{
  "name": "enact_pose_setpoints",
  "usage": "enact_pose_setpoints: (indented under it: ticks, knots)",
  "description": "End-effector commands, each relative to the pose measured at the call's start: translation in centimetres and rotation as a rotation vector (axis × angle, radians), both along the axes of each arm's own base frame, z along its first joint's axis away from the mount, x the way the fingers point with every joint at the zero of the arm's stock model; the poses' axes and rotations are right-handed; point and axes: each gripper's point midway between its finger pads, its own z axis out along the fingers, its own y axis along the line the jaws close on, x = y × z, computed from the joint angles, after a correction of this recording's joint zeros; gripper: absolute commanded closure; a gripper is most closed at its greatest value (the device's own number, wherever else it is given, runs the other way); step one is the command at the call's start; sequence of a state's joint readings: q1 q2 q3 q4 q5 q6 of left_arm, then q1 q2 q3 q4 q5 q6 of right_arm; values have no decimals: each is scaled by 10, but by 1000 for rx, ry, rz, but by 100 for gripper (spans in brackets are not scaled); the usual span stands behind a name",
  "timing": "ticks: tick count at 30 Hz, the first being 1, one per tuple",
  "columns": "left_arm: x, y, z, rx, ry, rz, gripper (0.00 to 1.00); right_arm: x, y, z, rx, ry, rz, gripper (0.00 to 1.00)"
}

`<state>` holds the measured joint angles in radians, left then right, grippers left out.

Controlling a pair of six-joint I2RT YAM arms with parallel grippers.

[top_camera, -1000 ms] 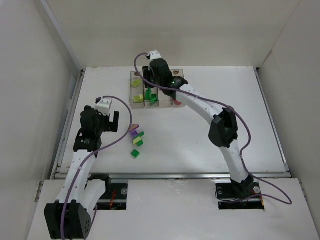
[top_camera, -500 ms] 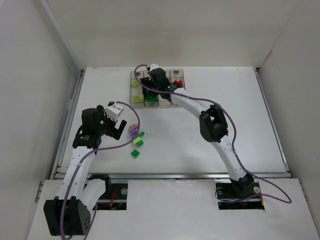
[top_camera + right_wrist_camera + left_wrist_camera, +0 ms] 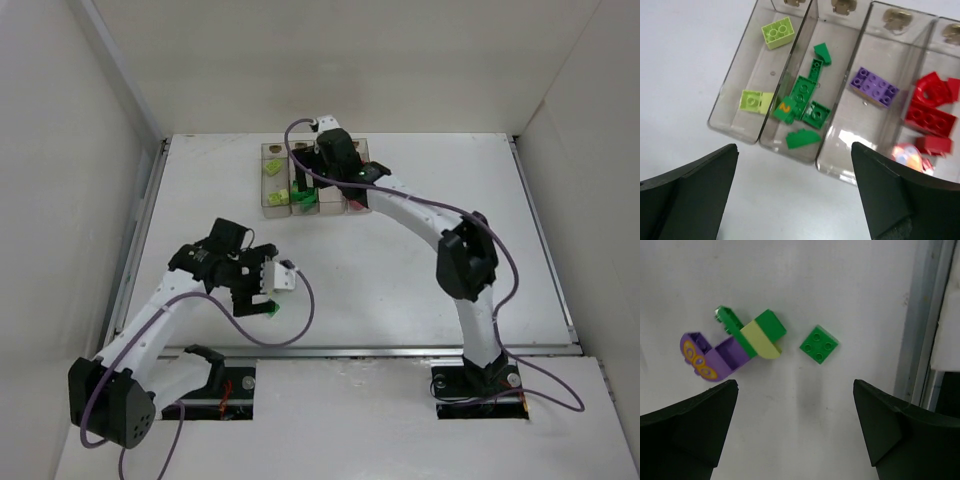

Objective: Sort the legos into containers by color

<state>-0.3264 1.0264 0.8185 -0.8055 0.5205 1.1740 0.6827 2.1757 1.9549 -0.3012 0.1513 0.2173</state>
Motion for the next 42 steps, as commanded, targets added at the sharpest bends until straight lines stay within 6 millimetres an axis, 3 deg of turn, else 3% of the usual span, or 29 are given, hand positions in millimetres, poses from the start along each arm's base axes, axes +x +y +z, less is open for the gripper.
enact_pose_setpoints:
  ticks: [1,2,3,4,7,9,10,11,14,17,20,23,29,35,38,40,42]
  knots:
    - [-24,2,-3,136,-46,-280,0,-31,-3,71,67,-121,-22,0]
    - [-27,1,-1,151,-75,-339,0,-41,-3,71,54,-131,-36,0]
    - [-26,-3,-1,169,-133,-460,0,-52,-8,54,17,-105,-40,0]
    - [-26,-2,-1,192,-161,-532,0,-61,-12,63,22,-117,-41,0]
    - [-36,-4,-12,226,-198,-818,7,-84,-25,52,-5,-96,-60,0]
    - [-41,-8,-18,207,-182,-908,13,-99,-27,47,-3,-82,-73,0]
    - [-44,-10,-26,208,-144,-946,16,-105,-36,33,-24,-60,-86,0]
    - [-44,-13,-29,218,-133,-981,17,-112,-39,40,-4,-65,-95,0]
    - [-41,-17,-42,250,-67,-1037,27,-126,-52,33,-2,-53,-119,0]
    - [-31,-28,-48,266,-83,-1033,34,-134,-64,22,-11,-33,-146,0]
    - [-22,-38,-59,291,-102,-1037,34,-138,-71,18,-15,-27,-160,0]
    - [-22,-36,-66,315,-79,-1024,36,-139,-74,18,-18,-31,-168,0]
    - [-38,-9,-91,398,30,-1017,39,-136,-75,15,-53,-46,-158,0]
    - [-35,-6,-105,418,32,-958,44,-128,-65,12,-70,-54,-134,0]
    - [-28,-14,-107,401,15,-899,53,-129,-63,12,-67,-50,-127,0]
    - [-28,-19,-107,372,15,-872,80,-126,-60,14,-60,-56,-127,0]
    - [-27,-22,-107,359,13,-858,85,-127,-59,9,-72,-50,-112,0]
